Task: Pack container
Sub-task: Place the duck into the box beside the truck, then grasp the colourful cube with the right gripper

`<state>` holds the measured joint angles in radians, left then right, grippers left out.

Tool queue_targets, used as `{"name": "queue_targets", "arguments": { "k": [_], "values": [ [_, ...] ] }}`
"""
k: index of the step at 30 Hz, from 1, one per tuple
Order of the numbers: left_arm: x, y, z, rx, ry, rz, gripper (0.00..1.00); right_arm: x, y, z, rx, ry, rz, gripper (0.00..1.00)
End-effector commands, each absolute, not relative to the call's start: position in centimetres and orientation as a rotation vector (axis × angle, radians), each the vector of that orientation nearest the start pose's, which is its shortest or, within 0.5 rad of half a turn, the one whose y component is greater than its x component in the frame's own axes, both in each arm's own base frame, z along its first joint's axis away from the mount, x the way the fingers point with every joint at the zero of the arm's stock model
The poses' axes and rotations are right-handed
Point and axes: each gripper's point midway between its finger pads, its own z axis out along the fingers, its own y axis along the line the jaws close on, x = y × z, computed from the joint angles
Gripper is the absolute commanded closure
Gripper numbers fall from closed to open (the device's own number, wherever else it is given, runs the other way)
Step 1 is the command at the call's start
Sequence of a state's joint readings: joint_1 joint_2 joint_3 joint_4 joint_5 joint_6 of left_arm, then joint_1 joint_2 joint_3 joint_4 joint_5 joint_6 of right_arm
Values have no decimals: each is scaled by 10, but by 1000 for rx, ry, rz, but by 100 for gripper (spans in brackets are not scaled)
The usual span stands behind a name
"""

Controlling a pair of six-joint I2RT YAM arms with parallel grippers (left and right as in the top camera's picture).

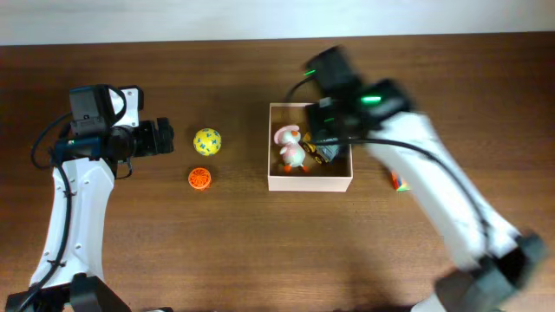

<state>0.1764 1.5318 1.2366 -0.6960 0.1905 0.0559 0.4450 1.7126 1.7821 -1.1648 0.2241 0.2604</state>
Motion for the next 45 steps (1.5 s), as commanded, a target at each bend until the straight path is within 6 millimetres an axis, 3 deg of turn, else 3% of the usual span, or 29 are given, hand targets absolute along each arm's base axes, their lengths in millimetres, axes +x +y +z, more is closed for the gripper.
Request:
{"name": "queue_targets", "arguments": {
  "k": [1, 4, 7, 11, 16, 18, 26, 29, 33, 37, 40, 45],
  "values": [
    [398, 40, 165, -98, 2530, -152, 1, 381, 68, 267, 58, 2584, -143, 12],
    [398, 40, 165, -98, 2529, -152, 1, 376, 22, 244, 201, 2670, -201, 8],
    [398, 40, 165, -98, 2529, -152, 1, 369, 0, 202, 301, 2796, -157, 8],
    [398, 40, 165, -98, 2529, -152, 1, 355, -13, 140, 395, 2941, -99, 11],
    [398, 40, 165, -98, 2529, -152, 1, 345, -28, 86, 386, 3007, -63, 6],
    [398, 40, 165, -98, 2529, -152, 1, 344, -25, 72, 339, 3017, 19, 7],
    [398, 40, 165, -98, 2529, -152, 1, 335, -32, 37, 369, 3006, 16, 16],
    [398, 40, 165, -98, 2530, -152, 1, 334, -32, 27, 368, 2992, 16, 20],
    [398, 40, 165, -98, 2530, -152, 1, 333, -32, 23, 369, 2987, 16, 41],
    [398, 40, 165, -98, 2529, -152, 1, 335, -32, 25, 374, 2980, 18, 49],
    [398, 40, 165, -98, 2529, -152, 1, 341, -31, 37, 391, 2962, 28, 51],
    [398, 40, 165, -98, 2529, -152, 1, 356, -20, 90, 340, 2900, 57, 52]
  ]
}}
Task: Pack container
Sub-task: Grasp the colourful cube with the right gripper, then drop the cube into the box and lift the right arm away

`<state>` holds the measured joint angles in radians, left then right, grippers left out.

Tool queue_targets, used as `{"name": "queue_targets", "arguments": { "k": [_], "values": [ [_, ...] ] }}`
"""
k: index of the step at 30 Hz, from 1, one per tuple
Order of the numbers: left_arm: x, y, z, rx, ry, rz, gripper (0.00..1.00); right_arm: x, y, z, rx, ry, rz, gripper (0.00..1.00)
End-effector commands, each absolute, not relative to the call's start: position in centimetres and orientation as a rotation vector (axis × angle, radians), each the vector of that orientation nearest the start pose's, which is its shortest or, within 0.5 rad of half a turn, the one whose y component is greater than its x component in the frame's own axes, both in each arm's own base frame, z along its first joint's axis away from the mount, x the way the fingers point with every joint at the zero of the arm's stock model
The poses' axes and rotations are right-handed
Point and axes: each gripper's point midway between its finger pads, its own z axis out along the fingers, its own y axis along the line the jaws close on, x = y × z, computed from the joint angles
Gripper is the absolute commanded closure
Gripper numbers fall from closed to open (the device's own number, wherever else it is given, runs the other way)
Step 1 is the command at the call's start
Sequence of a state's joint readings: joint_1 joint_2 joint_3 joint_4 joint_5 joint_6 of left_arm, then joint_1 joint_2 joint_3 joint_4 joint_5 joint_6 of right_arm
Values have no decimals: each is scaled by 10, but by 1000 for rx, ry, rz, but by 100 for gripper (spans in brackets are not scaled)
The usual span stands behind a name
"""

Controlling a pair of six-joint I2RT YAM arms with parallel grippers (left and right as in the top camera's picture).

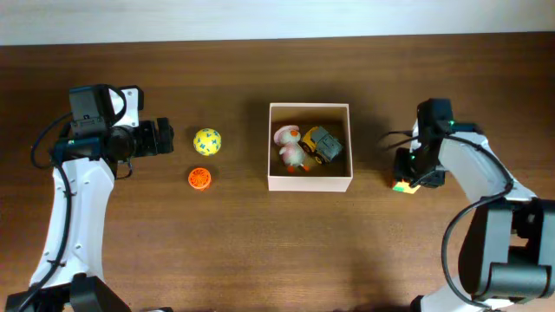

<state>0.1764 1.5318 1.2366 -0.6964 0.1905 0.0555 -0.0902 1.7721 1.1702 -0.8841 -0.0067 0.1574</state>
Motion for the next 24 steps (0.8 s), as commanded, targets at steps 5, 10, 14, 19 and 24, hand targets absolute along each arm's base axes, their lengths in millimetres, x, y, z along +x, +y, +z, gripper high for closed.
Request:
{"name": "queue_targets", "arguments": {
  "k": [5, 10, 14, 19, 24],
  "values": [
    [398, 40, 165, -98, 2529, -152, 1, 361, 33, 176, 170, 2792, 193, 56],
    [398, 40, 165, -98, 2529, -152, 1, 356, 93, 219, 22, 2702, 273, 56],
    [398, 40, 165, -98, 2529, -152, 1, 352, 135, 212, -65, 2703, 292, 55],
    [398, 40, 165, -98, 2529, -152, 1, 356, 164, 174, -132, 2757, 225, 55],
    [398, 40, 165, -98, 2529, -152, 1, 362, 170, 132, -134, 2834, 128, 55]
  ]
}}
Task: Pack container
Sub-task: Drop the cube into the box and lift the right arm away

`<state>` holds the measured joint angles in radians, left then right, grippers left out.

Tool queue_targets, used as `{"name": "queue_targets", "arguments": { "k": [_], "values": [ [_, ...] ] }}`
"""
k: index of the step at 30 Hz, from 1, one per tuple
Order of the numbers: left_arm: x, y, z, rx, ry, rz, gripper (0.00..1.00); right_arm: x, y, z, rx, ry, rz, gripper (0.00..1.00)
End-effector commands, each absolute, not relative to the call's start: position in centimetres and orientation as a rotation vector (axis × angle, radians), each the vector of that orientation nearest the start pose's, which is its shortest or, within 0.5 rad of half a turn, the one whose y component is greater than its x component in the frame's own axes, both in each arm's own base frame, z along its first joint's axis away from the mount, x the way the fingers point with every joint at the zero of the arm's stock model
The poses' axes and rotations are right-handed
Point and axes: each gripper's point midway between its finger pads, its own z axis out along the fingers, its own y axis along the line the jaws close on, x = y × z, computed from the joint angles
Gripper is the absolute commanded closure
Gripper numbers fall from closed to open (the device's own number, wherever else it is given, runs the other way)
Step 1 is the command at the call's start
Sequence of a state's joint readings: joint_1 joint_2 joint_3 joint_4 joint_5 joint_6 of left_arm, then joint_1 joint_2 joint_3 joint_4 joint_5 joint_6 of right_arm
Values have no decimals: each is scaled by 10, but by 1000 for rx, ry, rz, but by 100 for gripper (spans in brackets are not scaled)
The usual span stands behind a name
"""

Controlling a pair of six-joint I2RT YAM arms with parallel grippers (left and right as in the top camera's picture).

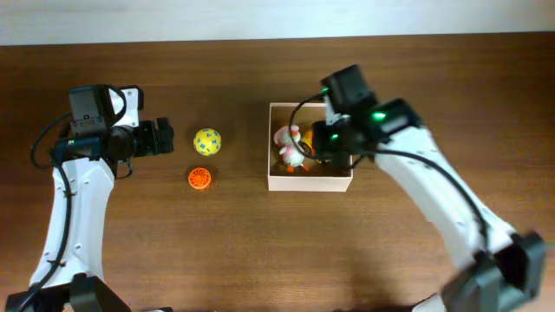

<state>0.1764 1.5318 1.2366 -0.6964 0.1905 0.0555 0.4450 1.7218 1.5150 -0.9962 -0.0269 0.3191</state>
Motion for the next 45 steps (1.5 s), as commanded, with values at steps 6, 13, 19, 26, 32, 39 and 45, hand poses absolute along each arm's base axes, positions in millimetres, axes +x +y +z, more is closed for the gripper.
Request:
{"name": "queue_targets", "arguments": {
  "k": [6, 13, 19, 26, 32, 39, 45],
  "values": [
    [398, 40, 165, -98, 2529, -152, 1, 361, 163, 94, -121, 2930, 57, 54],
    [398, 40, 165, -98, 2529, -152, 1, 351, 158, 77, -126, 2982, 24, 39],
    [398, 40, 165, -98, 2529, -152, 1, 361, 159, 102, -123, 2911, 30, 32],
    [398, 40, 165, -98, 2530, -152, 1, 372, 152, 187, -143, 2742, 22, 29],
    [398, 39, 165, -98, 2528, -161, 1, 361, 123, 278, -61, 2574, 18, 12],
    [408, 11, 178, -26, 2452, -370, 1, 339, 54, 319, 206, 2500, 15, 1],
    [427, -7, 187, 50, 2403, -332, 1, 329, -9, 296, 446, 2576, -61, 1]
  ]
}}
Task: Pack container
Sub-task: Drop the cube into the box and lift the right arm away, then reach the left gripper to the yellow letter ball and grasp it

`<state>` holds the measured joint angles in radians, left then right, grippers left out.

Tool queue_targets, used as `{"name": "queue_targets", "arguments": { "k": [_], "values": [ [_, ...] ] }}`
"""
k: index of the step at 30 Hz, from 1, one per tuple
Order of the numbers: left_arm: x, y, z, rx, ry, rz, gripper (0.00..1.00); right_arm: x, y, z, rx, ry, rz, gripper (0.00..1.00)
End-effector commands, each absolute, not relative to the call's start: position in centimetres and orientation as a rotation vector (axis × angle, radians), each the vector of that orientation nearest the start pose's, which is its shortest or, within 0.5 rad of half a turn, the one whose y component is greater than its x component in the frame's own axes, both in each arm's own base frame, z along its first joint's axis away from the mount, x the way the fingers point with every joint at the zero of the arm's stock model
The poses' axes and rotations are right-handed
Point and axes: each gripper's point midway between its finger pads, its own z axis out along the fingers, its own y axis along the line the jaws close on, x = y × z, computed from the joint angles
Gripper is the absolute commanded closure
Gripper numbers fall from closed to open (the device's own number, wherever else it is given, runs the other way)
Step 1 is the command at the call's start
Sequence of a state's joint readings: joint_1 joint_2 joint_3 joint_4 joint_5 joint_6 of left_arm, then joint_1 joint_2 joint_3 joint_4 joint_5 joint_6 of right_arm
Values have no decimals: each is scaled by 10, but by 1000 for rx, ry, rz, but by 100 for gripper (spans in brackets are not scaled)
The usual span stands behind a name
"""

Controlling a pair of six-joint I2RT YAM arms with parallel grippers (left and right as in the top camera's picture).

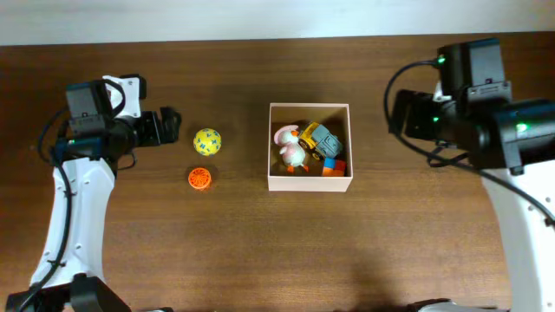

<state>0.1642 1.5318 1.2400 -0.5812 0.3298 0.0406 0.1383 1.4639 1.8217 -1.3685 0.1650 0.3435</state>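
The white box (pixel 310 184) stands mid-table. It holds a pink-and-white duck toy (pixel 289 147), a yellow-and-grey toy truck (pixel 321 140) and an orange-and-blue block (pixel 334 166) in its front right corner. A yellow ball (pixel 207 140) and a small orange ball (pixel 200 178) lie on the table left of the box. My left gripper (pixel 171 125) hovers just left of the yellow ball, fingers apparently open and empty. My right gripper (pixel 401 117) is raised to the right of the box, holding nothing.
The brown table's far edge (pixel 260 40) meets a white wall. The left arm (pixel 74 199) runs along the left side. The bulky right arm (pixel 512 147) fills the right side, high toward the camera.
My right gripper was low over the box's right half; now it is up and to the right, and the orange-and-blue block lies in the box. The left gripper has shifted slightly toward the far edge.
The right gripper was over the box while a small block lay on the table right of it. Then the truck sat in the box and the gripper was down at that block. Then it was over the box. Now the block is inside and the arm is clear.
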Motion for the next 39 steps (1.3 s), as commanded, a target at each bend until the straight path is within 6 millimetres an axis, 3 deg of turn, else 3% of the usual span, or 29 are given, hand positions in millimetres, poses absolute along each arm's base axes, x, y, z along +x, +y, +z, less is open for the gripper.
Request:
{"name": "queue_targets", "arguments": {
  "k": [1, 6, 11, 20, 29, 31, 36, 39],
  "values": [
    [428, -10, 183, 56, 2434, -308, 1, 328, -15, 290, 477, 2589, -61, 1],
    [439, -32, 156, 236, 2638, -147, 1, 320, -39, 265, 599, 2649, -57, 1],
    [462, -50, 140, 285, 2631, -152, 1, 316, -41, 254, 614, 2677, -67, 1],
    [455, -49, 71, 273, 2810, -172, 3, 316, -41, 254, 614, 2677, -68, 1],
    [445, -53, 31, 312, 2917, -98, 11, 316, -41, 254, 614, 2677, -68, 1],
    [444, -53, 26, 313, 2928, -99, 20, 316, -41, 254, 614, 2677, -68, 1],
    [444, -54, 23, 315, 2934, -100, 60, 316, -41, 254, 614, 2677, -68, 1],
    [445, -56, 31, 321, 2932, -102, 75, 316, -41, 254, 614, 2677, -68, 1]
  ]
}}
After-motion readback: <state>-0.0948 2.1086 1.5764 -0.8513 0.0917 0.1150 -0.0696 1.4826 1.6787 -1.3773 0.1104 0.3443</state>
